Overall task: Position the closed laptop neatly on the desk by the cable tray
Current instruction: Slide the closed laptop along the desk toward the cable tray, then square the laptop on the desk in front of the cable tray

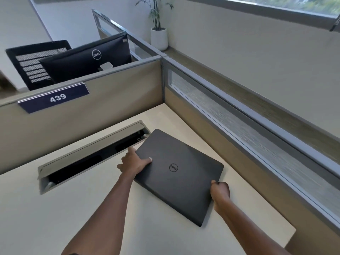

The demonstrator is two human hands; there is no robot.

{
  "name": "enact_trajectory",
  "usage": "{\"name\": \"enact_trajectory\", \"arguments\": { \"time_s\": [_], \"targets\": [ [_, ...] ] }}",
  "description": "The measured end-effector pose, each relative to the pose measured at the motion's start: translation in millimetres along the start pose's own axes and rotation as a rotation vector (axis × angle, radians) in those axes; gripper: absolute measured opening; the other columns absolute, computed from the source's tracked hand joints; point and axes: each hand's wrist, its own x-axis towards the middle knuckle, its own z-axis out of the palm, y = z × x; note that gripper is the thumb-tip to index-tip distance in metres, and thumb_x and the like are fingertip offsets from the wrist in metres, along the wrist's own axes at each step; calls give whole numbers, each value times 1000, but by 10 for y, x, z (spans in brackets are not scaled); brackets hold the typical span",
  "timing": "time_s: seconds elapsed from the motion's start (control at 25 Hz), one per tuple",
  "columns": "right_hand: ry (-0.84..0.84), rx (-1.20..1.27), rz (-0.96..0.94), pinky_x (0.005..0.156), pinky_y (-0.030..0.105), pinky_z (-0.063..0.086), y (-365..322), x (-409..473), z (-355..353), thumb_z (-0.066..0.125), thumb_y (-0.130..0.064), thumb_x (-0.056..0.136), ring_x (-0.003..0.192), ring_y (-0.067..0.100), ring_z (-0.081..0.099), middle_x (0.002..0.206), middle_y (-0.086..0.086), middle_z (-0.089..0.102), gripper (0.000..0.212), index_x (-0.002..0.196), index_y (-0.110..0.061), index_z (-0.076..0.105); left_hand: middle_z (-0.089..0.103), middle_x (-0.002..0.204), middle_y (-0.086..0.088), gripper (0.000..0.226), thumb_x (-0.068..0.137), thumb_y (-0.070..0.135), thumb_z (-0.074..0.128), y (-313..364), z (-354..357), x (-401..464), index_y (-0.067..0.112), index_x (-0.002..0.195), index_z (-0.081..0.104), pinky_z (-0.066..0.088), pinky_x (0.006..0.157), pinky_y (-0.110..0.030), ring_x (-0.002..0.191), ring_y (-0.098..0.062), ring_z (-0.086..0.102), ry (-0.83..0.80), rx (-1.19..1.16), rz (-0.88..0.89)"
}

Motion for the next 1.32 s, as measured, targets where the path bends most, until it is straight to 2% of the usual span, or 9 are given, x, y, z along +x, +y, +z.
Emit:
{"name": "enact_trajectory", "arguments": {
  "time_s": [0.12, 0.28, 0.4, 0.48, 0.56, 0.64, 0.76, 1.04, 1.32],
  "targets": [
    [-37, -37, -50, 83, 38, 46, -50, -95, 76, 44, -24, 102, 98, 35, 58, 116, 20, 62, 28, 108, 1, 54, 60, 118, 0, 70, 62, 56, 73, -311, -72, -238, 22, 113, 40, 34, 91, -47, 117, -29, 51, 48, -76, -108],
    [-92, -90, -103, 88, 39, 46, -117, -244, 258, 41, -25, 102, 110, 37, 57, 121, 19, 59, 36, 123, 3, 52, 61, 115, 1, 65, 61, 55, 73, -818, -125, -568, 23, 106, 38, 33, 92, -47, 113, -30, 52, 106, -201, -239],
    [-176, -125, -146, 89, 42, 49, -150, -335, 464, 41, -25, 102, 105, 36, 59, 117, 21, 61, 36, 119, 4, 54, 61, 114, -2, 61, 63, 53, 75, -1193, -153, -840, 23, 100, 37, 32, 90, -48, 113, -32, 52, 172, -275, -345],
    [-226, -156, -193, 79, 37, 47, -186, -417, 619, 40, -23, 102, 94, 33, 59, 111, 23, 62, 36, 112, 7, 57, 61, 113, -4, 59, 65, 51, 75, -1419, -189, -1005, 20, 100, 39, 32, 89, -47, 112, -32, 51, 214, -319, -395],
    [-280, -195, -246, 70, 34, 42, -230, -524, 789, 40, -20, 101, 81, 31, 57, 97, 24, 63, 36, 99, 11, 58, 61, 113, -5, 60, 67, 50, 76, -1626, -246, -1156, 17, 104, 42, 33, 90, -47, 112, -33, 51, 251, -350, -456],
    [-325, -234, -290, 67, 34, 38, -269, -637, 952, 40, -18, 100, 72, 27, 51, 83, 19, 56, 33, 83, 7, 54, 60, 115, -7, 63, 67, 49, 76, -1803, -319, -1293, 14, 107, 43, 34, 92, -48, 114, -35, 51, 285, -373, -524],
    [-413, -286, -345, 66, 34, 33, -285, -819, 1222, 39, -16, 97, 69, 23, 43, 76, 12, 45, 24, 78, -5, 48, 60, 118, -8, 66, 68, 48, 76, -2060, -441, -1478, 11, 111, 43, 33, 94, -49, 116, -36, 49, 337, -412, -612],
    [-513, -421, -398, 67, 36, 34, -212, -1072, 1794, 40, -17, 96, 74, 25, 41, 80, 11, 44, 22, 80, -5, 47, 60, 118, -9, 64, 68, 44, 77, -2549, -572, -1788, 11, 109, 41, 33, 96, -49, 117, -37, 49, 412, -515, -754],
    [-506, -503, -450, 67, 35, 30, -270, -1104, 2128, 41, -13, 93, 71, 23, 37, 73, 10, 39, 20, 74, -6, 43, 59, 119, -10, 61, 69, 40, 78, -2709, -618, -1727, 11, 109, 42, 34, 94, -48, 115, -37, 50, 473, -540, -780]
  ]
}}
